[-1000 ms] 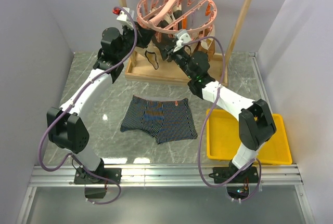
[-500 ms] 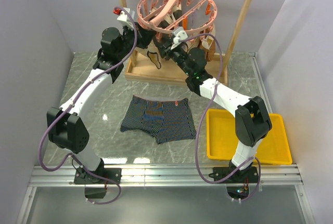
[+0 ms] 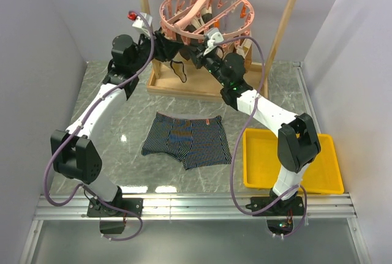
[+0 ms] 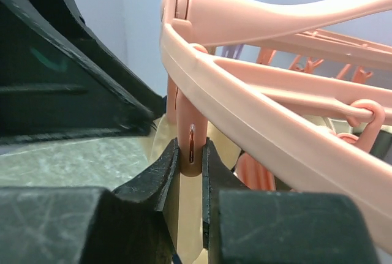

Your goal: Clip the underwear to the hanger

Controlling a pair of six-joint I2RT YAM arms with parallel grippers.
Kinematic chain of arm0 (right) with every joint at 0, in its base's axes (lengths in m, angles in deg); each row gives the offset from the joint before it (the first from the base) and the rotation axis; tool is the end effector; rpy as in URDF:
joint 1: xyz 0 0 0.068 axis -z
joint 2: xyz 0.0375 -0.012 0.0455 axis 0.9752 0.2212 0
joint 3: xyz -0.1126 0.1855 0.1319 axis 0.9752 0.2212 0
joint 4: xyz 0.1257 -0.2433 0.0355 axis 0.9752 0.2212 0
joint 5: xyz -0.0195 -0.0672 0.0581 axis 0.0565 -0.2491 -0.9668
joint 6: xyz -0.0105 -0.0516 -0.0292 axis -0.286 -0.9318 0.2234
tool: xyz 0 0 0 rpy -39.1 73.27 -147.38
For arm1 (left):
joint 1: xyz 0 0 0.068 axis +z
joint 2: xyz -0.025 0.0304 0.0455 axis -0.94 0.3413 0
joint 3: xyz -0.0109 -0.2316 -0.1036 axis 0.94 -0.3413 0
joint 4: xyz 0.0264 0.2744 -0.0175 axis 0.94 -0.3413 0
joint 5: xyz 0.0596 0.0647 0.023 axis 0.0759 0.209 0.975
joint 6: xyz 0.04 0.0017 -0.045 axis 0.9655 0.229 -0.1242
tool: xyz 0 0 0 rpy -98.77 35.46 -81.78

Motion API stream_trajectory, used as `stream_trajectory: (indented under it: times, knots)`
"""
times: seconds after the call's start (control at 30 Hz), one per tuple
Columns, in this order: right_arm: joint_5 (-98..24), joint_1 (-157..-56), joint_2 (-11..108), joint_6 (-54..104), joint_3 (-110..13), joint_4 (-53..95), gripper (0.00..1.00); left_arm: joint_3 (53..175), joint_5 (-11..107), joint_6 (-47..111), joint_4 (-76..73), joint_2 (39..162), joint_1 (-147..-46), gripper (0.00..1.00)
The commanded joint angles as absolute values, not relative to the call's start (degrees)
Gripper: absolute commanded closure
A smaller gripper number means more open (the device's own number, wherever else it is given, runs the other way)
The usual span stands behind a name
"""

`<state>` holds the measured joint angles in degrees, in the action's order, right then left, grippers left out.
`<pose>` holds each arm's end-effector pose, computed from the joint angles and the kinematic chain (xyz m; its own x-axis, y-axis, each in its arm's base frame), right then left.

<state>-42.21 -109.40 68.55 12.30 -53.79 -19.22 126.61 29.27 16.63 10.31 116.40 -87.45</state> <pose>0.3701 0.2449 0.3589 0.3479 0.1039 -0.9318 -0.6695 0.7233 -0.1693 0.3798 -0.1402 0.4032 -0.1997 -0.3604 -0.9112 0.6757 0.6227 -0.3944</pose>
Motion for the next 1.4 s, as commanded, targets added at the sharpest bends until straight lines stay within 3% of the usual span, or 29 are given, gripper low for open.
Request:
stream_trajectory:
  times: [0.0, 0.17, 0.43, 1.0, 1.37]
  knots:
    - [-46.2, -108.8, 67.7, 14.2, -57.0, -18.5, 1.00, 126.4, 22.3, 14.9, 12.0, 112.5, -85.8, 0.50]
    - [-49.3, -108.7, 67.4, 15.2, -56.9, -17.7, 1.00, 124.4, 16.6, 13.4, 16.0, 111.9, -85.8, 0.48]
    - [-51.6, -108.9, 67.3, 15.7, -57.6, -15.9, 1.00, 128.8, 19.8, 12.6, 14.3, 115.2, -86.7, 0.38]
    - [-52.6, -108.9, 67.6, 16.5, -57.3, -16.6, 1.00, 135.9, 29.4, 14.2, 7.8, 120.9, -89.1, 0.48]
    - [-52.7, -109.7, 67.6, 16.6, -57.2, -16.5, 1.00, 137.9, 30.7, 13.4, 8.3, 122.4, -90.5, 0.46]
